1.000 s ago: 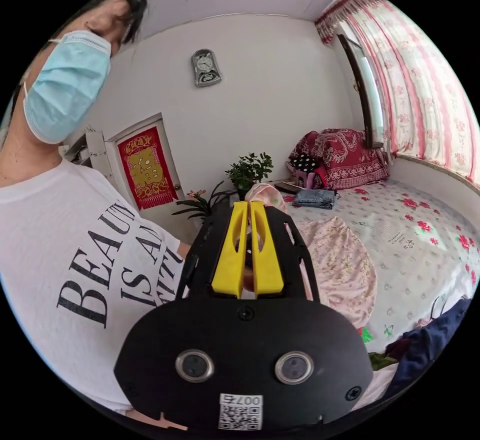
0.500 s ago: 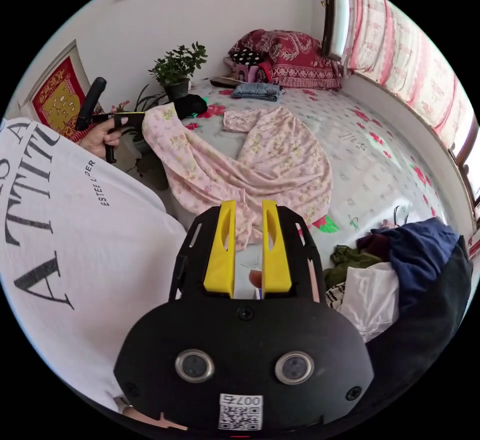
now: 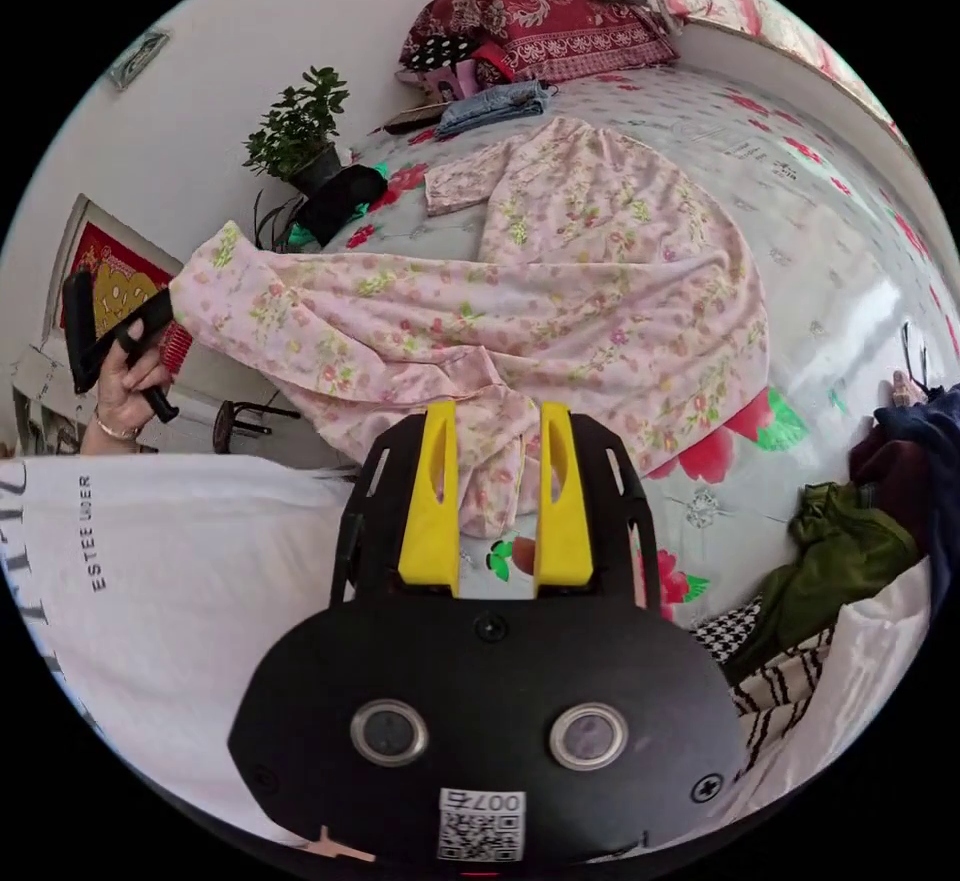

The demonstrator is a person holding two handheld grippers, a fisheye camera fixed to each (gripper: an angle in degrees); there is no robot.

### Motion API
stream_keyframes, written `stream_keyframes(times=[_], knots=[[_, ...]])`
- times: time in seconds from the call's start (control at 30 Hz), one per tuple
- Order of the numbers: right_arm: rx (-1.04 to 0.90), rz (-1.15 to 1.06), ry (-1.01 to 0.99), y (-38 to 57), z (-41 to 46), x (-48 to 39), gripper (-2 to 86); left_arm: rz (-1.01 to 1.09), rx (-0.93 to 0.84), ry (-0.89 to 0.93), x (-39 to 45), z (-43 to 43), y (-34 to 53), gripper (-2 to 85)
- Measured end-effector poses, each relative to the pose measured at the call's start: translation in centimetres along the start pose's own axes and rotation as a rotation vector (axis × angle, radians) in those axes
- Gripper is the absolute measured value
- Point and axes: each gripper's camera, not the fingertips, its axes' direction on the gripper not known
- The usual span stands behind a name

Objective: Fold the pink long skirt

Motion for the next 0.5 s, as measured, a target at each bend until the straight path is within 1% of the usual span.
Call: stream_keyframes(times=[0.1,0.13,0.17,0.23,0.3,0.4,0.43,0.47,0.5], knots=[[-0.118,0.029,-0.017,-2.1,3.9,1.1,6.7,-0.017,0.016,-0.017,-0.4,-0.6,-0.4,-0.9],[-0.206,0.014,-0.002,-2.6,6.0,1.2,6.0,-0.024,0.02,-0.029,-0.6,-0.8,-0.5,-0.9],[-0.178,-0.025,0.063,-2.5,6.0,0.6,4.9,-0.028,0.022,-0.036,-0.7,-0.9,-0.5,-0.9],[-0.119,-0.11,0.098,-2.3,4.3,-0.7,2.7,-0.045,0.03,-0.069,-1.4,-1.4,-0.8,-0.9],[-0.024,-0.183,0.111,-2.2,0.7,-1.5,1.0,-0.068,0.029,-0.094,-2.2,-1.6,-1.1,-0.9],[0.288,-0.244,0.165,-1.1,-11.4,-2.3,0.1,-0.094,0.024,-0.101,-3.2,-1.2,-2.0,-0.9],[0.339,-0.248,0.18,-0.6,-13.7,-2.5,0.0,-0.094,0.026,-0.101,-3.3,-0.9,-2.6,-0.9],[0.447,-0.276,0.209,0.7,-17.9,-3.2,-0.1,-0.093,0.027,-0.098,-3.2,-0.8,-2.9,-0.9],[0.496,-0.299,0.219,1.6,-19.9,-3.8,-0.1,-0.084,0.033,-0.083,-2.9,-0.3,-3.6,-0.9]])
